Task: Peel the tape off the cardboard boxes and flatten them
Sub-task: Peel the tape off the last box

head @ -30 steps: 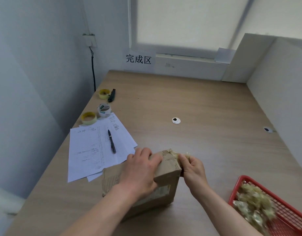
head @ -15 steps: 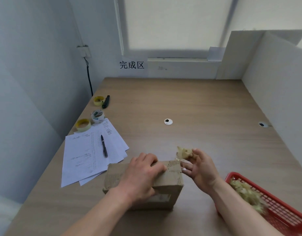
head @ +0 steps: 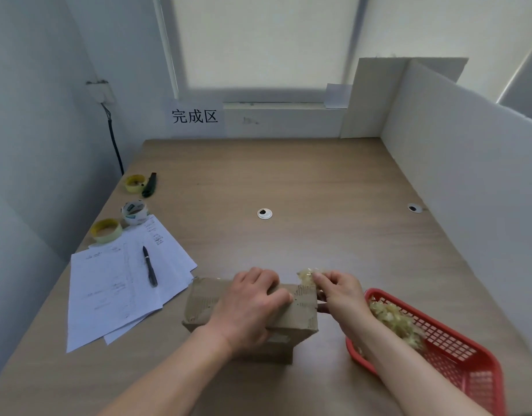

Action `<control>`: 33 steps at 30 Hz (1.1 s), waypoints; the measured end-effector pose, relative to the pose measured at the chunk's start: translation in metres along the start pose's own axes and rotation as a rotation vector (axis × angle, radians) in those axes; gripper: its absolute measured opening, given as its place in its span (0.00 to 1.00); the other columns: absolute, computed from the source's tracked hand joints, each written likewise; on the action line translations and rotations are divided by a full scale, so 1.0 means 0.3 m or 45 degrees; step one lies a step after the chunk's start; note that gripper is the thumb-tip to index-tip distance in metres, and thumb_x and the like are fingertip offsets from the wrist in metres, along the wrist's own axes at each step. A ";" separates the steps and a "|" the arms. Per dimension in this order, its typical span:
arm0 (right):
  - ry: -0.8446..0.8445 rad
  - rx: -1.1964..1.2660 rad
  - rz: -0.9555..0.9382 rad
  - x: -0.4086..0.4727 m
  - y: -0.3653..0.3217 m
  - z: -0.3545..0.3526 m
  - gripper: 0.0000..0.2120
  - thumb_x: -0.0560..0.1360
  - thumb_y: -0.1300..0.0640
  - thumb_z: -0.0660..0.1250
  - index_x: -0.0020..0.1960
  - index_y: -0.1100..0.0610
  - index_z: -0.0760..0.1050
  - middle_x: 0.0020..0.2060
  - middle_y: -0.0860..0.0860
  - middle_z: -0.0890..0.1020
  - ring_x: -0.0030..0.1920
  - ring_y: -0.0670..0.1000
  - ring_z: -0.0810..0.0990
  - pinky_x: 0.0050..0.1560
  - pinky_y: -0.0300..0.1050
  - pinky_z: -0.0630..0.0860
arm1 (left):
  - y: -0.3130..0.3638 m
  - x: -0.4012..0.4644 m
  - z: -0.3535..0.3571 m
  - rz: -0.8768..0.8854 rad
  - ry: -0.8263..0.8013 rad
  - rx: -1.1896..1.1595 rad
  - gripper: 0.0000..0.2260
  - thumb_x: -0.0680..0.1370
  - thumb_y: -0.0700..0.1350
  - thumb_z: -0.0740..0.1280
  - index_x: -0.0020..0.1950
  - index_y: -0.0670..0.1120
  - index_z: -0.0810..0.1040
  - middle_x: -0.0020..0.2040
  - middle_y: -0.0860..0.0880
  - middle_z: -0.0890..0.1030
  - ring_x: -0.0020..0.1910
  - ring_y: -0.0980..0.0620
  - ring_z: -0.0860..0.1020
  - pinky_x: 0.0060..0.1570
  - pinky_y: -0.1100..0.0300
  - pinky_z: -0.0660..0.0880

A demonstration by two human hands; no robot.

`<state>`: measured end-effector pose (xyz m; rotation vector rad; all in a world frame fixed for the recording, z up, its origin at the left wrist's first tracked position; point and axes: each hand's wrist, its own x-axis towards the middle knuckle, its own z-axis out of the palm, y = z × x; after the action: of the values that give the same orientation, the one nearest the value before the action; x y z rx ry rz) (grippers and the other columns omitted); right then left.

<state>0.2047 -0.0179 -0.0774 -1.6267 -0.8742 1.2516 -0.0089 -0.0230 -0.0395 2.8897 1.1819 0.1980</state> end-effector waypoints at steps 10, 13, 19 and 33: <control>0.279 0.213 0.158 0.001 0.045 0.014 0.11 0.81 0.57 0.65 0.57 0.64 0.78 0.47 0.61 0.85 0.40 0.56 0.87 0.38 0.58 0.84 | -0.032 0.000 0.044 0.099 0.141 -0.111 0.27 0.57 0.53 0.79 0.54 0.54 0.78 0.52 0.49 0.77 0.49 0.46 0.75 0.42 0.54 0.75; 0.348 0.120 0.172 -0.001 0.050 0.003 0.25 0.79 0.58 0.67 0.74 0.50 0.65 0.55 0.60 0.82 0.46 0.60 0.86 0.43 0.62 0.83 | -0.030 -0.013 0.069 0.148 0.196 -0.127 0.23 0.60 0.53 0.78 0.53 0.54 0.78 0.52 0.49 0.76 0.48 0.47 0.74 0.41 0.55 0.73; 0.385 -0.053 0.204 -0.043 0.060 -0.031 0.13 0.82 0.49 0.60 0.48 0.56 0.79 0.46 0.55 0.84 0.36 0.51 0.86 0.39 0.55 0.82 | -0.026 0.000 0.081 0.183 0.208 -0.151 0.22 0.62 0.54 0.76 0.53 0.54 0.76 0.52 0.50 0.76 0.49 0.48 0.73 0.42 0.55 0.72; 0.750 -0.085 0.017 -0.072 0.112 -0.209 0.07 0.75 0.56 0.73 0.51 0.53 0.76 0.42 0.54 0.83 0.37 0.52 0.83 0.33 0.45 0.80 | 0.007 0.126 0.047 0.018 0.047 -0.147 0.26 0.61 0.54 0.79 0.58 0.52 0.79 0.55 0.49 0.75 0.53 0.45 0.73 0.46 0.53 0.70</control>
<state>0.2609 -0.0635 -0.0944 -1.9108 -0.5357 0.6851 0.0210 0.0026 -0.0492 2.8066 1.1161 0.3108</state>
